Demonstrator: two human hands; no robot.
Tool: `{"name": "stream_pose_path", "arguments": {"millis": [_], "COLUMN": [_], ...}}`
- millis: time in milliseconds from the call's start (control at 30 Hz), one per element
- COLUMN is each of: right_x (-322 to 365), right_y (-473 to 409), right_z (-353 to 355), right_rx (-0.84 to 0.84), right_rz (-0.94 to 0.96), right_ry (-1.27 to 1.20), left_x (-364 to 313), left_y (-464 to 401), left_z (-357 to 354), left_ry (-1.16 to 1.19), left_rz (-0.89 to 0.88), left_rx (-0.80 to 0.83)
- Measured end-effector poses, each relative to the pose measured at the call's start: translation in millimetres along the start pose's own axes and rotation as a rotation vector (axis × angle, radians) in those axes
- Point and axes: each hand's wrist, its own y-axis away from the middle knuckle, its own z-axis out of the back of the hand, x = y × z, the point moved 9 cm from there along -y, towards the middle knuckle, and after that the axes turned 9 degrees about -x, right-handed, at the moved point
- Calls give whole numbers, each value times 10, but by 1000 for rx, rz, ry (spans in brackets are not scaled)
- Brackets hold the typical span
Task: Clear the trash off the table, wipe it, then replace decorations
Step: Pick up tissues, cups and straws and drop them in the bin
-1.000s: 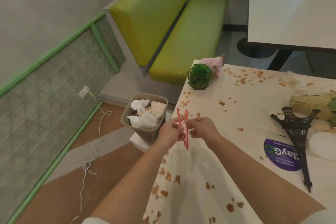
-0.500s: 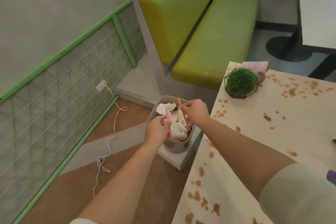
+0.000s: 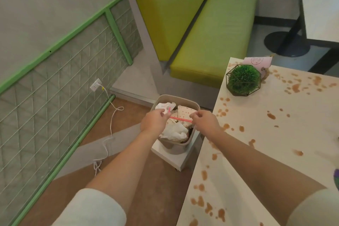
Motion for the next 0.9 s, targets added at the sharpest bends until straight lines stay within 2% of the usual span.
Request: {"name": "stream_pose_path", "arguments": {"millis": [167,433,600,900], "right_x": [-176,-521,-1019,-2136], "right_y": [132,507,818,1342], "right_z": [338,1381,2134,3241], "right_rx": [-34,-123,-209,-362], "right_rz": [-15,-14,-24,-118], "right_ry": [-62,-187,-247,-220], "left_x": [-292,-1328,-2042,-2952], "left_y": [243,1032,1635,2695], "left_z": [47,-282,-678,-1361], "left_ry": [10,176,173,177], "left_rz": [-71,-221,-330,-385], "left_rx": [-30,72,157,270]}}
